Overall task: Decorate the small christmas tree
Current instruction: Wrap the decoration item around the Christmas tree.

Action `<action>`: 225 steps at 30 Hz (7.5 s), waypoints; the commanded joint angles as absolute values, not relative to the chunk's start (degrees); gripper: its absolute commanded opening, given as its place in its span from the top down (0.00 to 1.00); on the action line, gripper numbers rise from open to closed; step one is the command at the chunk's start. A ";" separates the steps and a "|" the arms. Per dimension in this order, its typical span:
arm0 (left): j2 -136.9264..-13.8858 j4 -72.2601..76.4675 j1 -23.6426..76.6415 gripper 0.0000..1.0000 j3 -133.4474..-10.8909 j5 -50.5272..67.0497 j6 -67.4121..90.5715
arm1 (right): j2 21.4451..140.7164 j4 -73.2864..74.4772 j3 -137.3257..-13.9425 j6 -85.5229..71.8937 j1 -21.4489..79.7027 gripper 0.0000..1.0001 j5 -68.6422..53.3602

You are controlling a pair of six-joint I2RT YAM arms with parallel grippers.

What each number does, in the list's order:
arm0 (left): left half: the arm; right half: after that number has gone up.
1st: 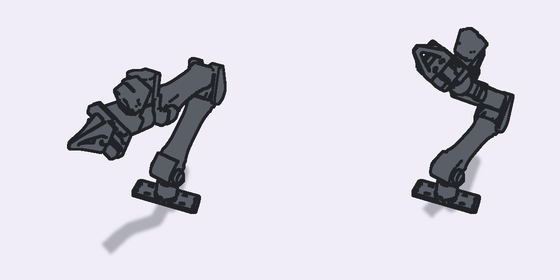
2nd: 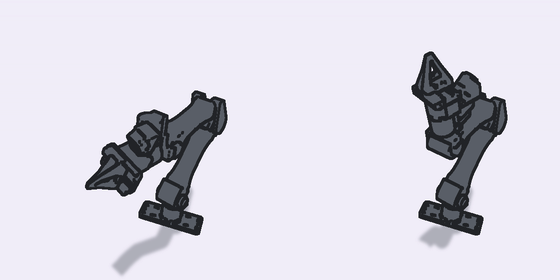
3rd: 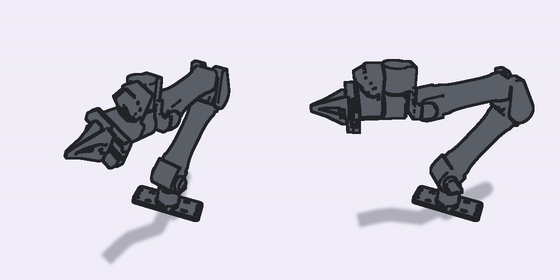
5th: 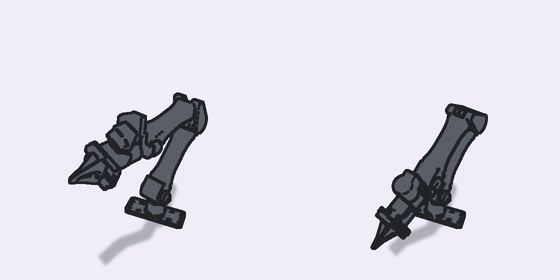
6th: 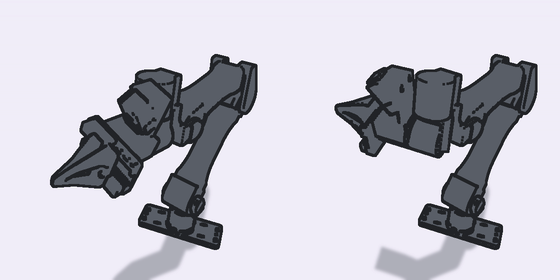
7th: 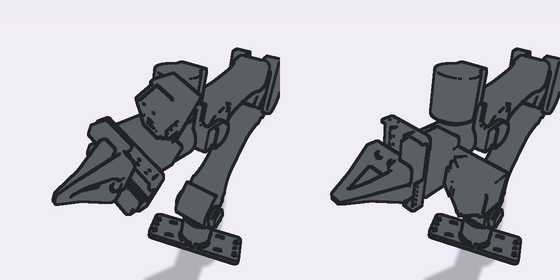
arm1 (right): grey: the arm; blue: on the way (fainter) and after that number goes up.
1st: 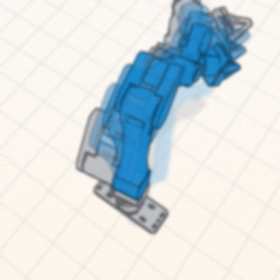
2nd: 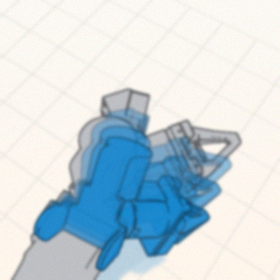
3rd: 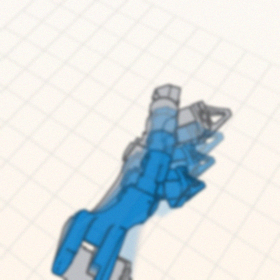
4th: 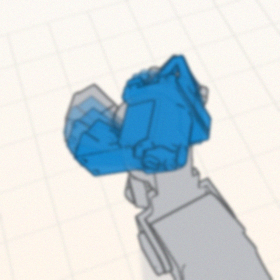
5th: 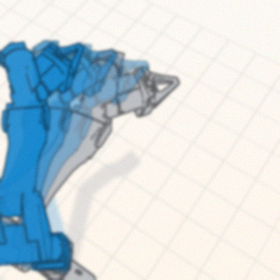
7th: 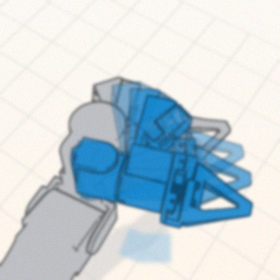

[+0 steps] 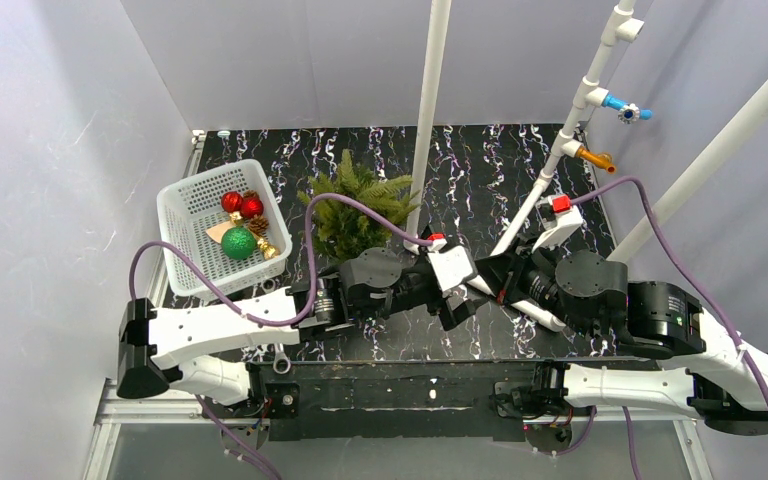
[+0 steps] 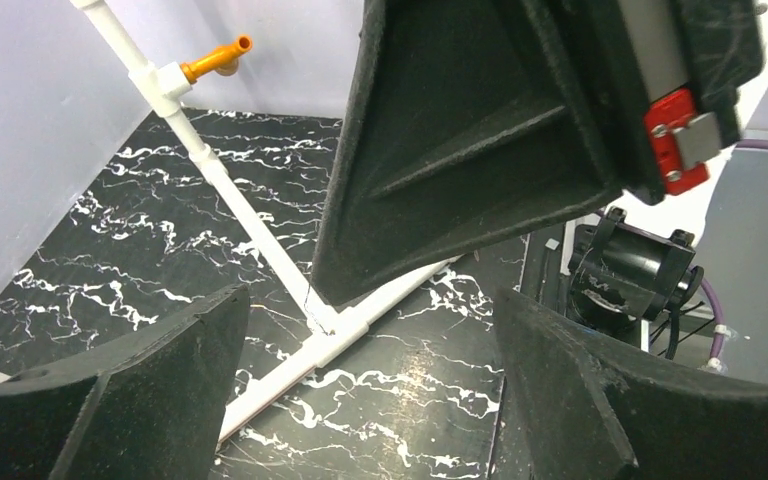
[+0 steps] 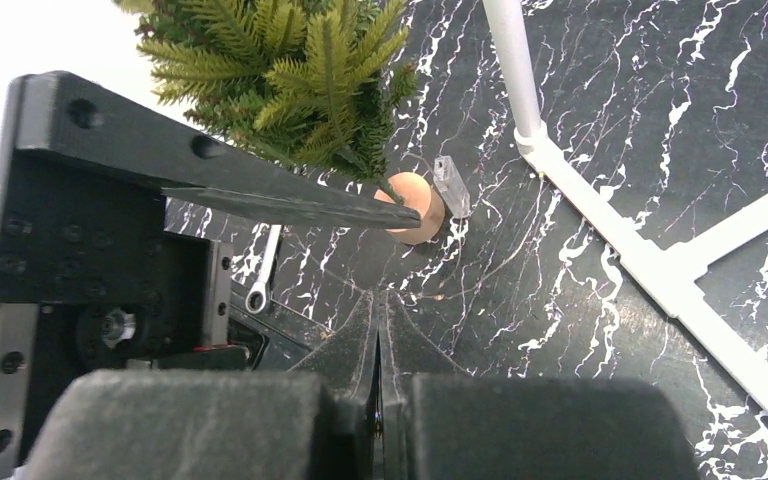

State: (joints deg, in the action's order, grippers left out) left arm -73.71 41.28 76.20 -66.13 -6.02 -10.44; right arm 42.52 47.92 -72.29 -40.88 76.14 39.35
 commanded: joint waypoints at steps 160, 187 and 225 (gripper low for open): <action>-81.13 22.01 58.45 1.00 -101.25 4.76 11.37 | 38.38 33.11 -78.53 -29.52 75.94 0.08 44.80; -79.98 23.01 58.41 1.00 -99.30 3.95 9.73 | 47.61 -3.76 -51.75 -28.56 76.03 0.16 30.41; -79.65 24.38 58.39 1.00 -97.17 3.91 10.93 | 53.31 5.09 -52.42 -41.73 74.54 0.99 48.38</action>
State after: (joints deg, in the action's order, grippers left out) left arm -83.02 21.10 58.46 -97.86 4.08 11.60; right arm 51.81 0.89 -49.25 -37.93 75.02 44.01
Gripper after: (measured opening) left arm 0.009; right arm 0.104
